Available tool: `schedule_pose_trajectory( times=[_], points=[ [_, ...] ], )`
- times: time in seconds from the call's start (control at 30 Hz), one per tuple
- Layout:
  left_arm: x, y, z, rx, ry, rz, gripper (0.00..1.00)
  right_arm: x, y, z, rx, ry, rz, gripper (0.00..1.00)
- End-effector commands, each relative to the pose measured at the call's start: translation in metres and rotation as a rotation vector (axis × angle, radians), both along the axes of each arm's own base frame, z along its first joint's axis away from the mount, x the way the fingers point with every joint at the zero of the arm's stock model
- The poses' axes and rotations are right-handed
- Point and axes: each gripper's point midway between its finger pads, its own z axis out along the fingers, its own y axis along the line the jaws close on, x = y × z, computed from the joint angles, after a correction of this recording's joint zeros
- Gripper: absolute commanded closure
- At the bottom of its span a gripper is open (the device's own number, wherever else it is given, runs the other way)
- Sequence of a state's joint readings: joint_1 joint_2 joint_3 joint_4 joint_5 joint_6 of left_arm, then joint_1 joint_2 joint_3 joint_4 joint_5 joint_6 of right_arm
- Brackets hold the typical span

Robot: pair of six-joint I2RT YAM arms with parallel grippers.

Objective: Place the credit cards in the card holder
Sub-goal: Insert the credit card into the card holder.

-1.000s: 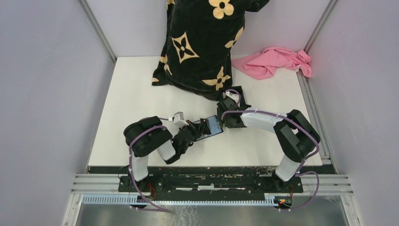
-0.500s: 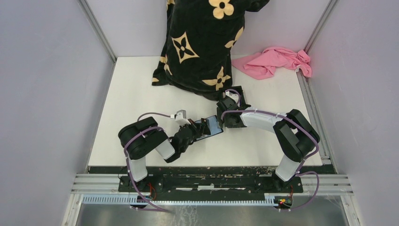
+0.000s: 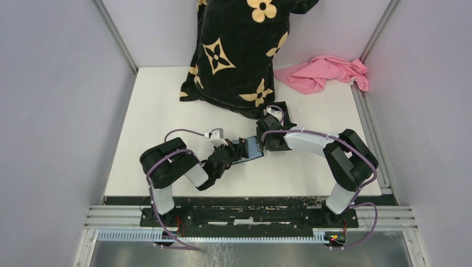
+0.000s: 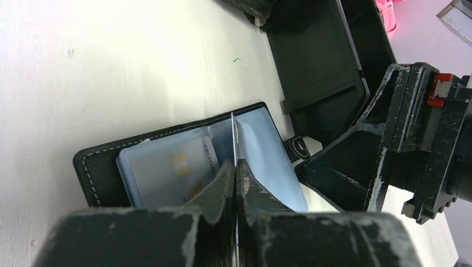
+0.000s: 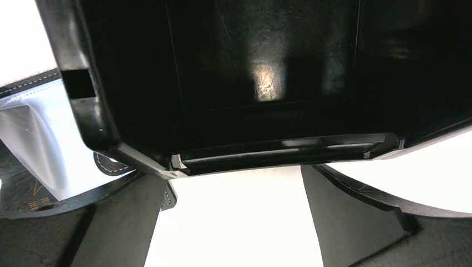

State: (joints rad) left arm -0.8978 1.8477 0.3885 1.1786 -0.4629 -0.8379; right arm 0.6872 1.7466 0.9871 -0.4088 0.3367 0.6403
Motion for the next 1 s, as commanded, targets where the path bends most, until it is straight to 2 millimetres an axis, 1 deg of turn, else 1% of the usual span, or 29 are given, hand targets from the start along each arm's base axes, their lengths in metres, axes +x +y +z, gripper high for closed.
schedule_pose_trajectory(
  times=[0.0, 0.17, 0.27, 0.5, 0.7, 0.97],
  points=[
    [0.003, 0.009, -0.025, 0.192, 0.002, -0.016, 0.97, -0.066, -0.032, -0.061, -0.157, 0.271, 0.058, 0.0],
    [0.004, 0.007, -0.026, 0.202, 0.003, -0.019, 0.97, -0.067, -0.033, -0.061, -0.159, 0.271, 0.057, 0.0],
    [0.001, 0.006, -0.029, 0.168, 0.025, -0.02, 0.97, -0.067, -0.033, -0.061, -0.158, 0.272, 0.056, 0.0],
    [-0.02, -0.006, -0.045, 0.041, 0.14, -0.057, 0.97, -0.067, -0.031, -0.06, -0.151, 0.271, 0.048, 0.0],
    [-0.036, -0.009, -0.055, -0.009, 0.215, -0.046, 0.97, -0.069, -0.029, -0.061, -0.139, 0.276, 0.043, 0.0],
    [-0.044, -0.003, -0.062, -0.031, 0.262, 0.01, 0.97, -0.071, -0.03, -0.061, -0.142, 0.278, 0.044, 0.01]
  ],
)
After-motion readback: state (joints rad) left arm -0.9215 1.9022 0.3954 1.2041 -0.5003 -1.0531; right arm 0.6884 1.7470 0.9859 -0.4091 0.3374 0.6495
